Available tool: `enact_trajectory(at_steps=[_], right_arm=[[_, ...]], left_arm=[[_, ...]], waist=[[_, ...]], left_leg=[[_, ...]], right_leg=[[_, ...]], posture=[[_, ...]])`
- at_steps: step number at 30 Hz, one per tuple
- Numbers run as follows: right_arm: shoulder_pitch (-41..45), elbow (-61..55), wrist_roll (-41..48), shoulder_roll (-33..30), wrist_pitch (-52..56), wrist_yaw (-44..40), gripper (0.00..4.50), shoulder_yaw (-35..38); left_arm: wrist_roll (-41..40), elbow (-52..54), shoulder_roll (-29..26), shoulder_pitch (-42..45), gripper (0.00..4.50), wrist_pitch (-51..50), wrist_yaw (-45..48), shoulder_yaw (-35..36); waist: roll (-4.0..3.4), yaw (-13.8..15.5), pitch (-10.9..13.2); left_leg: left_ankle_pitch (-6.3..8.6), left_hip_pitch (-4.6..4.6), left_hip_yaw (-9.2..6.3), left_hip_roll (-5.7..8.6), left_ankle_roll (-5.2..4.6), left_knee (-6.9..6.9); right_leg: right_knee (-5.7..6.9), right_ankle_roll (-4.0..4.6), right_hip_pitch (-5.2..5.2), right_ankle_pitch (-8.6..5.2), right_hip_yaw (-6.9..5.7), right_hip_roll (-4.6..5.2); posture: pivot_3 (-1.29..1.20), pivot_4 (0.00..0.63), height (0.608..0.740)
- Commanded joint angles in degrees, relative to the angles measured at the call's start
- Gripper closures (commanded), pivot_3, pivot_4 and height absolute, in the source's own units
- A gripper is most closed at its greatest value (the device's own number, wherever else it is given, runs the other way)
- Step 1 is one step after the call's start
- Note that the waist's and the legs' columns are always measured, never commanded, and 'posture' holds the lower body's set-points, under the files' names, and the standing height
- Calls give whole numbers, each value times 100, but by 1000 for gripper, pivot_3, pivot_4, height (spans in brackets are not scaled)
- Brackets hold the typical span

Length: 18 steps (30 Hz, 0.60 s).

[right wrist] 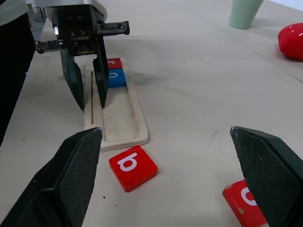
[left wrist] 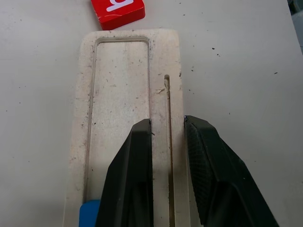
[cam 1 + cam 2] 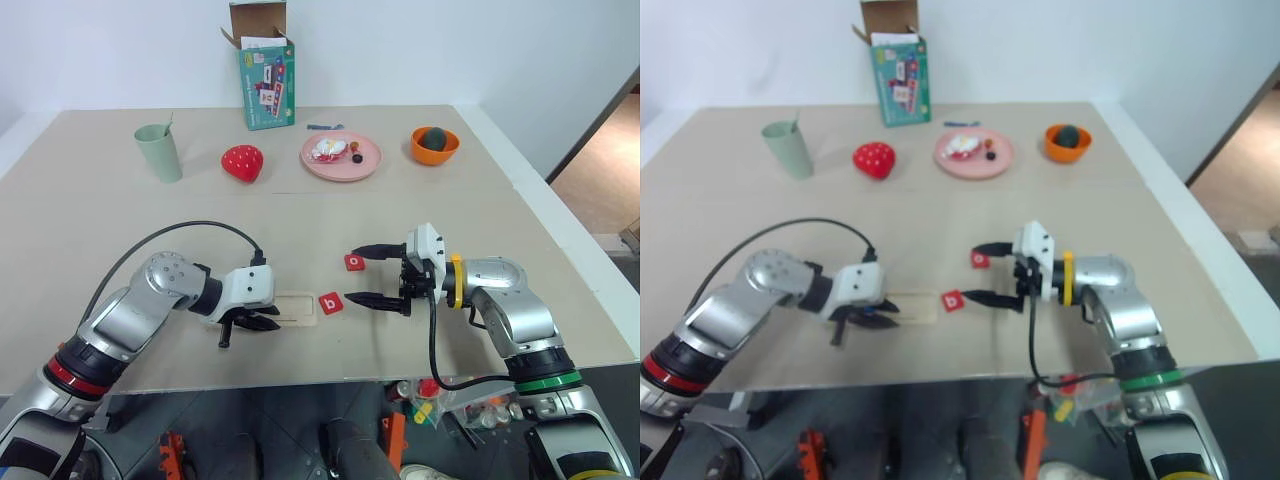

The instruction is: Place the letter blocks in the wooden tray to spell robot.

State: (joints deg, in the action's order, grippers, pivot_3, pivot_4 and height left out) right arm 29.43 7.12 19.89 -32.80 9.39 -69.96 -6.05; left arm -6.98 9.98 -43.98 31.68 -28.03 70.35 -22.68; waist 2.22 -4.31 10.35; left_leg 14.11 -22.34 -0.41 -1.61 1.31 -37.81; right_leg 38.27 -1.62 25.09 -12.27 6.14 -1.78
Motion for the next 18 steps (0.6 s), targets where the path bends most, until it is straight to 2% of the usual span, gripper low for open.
enact_trajectory(at_steps=[1, 2, 11, 13, 14, 16, 18], right_arm=[[48, -79, 16, -81, -34, -81, 0, 67], [48, -88, 19, -87, -25, -102, 0, 61], [210, 14, -158, -161, -179, -534, 0, -187], [311, 122, -244, -151, -241, -646, 0, -282], [462, 287, -333, -105, -304, -729, 0, -388], [836, 744, -564, 41, -473, -860, 0, -624], [1044, 1059, -682, 129, -613, -939, 0, -728]], left_arm=[[6, -54, 34, 21, 3991, -252, -99, 94], [-37, -26, 54, 22, 2966, -333, -132, 145], [-509, 315, 43, -142, 15, -659, -453, 838], [-790, 477, 89, -246, 15, -759, -517, 1125], [-1116, 640, 246, -436, 15, -717, -659, 1547], [-1453, 940, 524, -1115, 15, -209, -947, 2271], [-1453, 1108, 628, -1536, 15, 178, -1068, 2516]], waist=[[0, 0, 0], [0, 0, 0], [-1, -6, 1], [-1, -14, 1], [-3, -18, 2], [-7, -59, 2], [-6, -83, 2]], left_leg=[[0, 1, 0, 0, 0, -1], [0, 2, 0, 0, 0, -4], [0, -4, 0, 0, 0, -19], [0, -7, 2, -3, 0, -19], [0, -9, 0, -3, 0, -19], [0, -9, 6, -4, -1, -19], [3, 1, 27, -14, -4, -17]], right_leg=[[1, 0, -1, 0, 0, 0], [1, 0, -2, 0, 0, 0], [2, -6, -3, 6, 0, 0], [2, -6, 2, 6, 1, 0], [1, -6, 2, 6, -2, 0], [1, -6, 5, 6, 3, 2], [0, 2, 7, 11, 9, 9]], posture=[[0, 150, 740], [0, 150, 740], [0, 150, 740], [0, 150, 740], [0, 150, 740], [0, 150, 740], [0, 150, 740]])
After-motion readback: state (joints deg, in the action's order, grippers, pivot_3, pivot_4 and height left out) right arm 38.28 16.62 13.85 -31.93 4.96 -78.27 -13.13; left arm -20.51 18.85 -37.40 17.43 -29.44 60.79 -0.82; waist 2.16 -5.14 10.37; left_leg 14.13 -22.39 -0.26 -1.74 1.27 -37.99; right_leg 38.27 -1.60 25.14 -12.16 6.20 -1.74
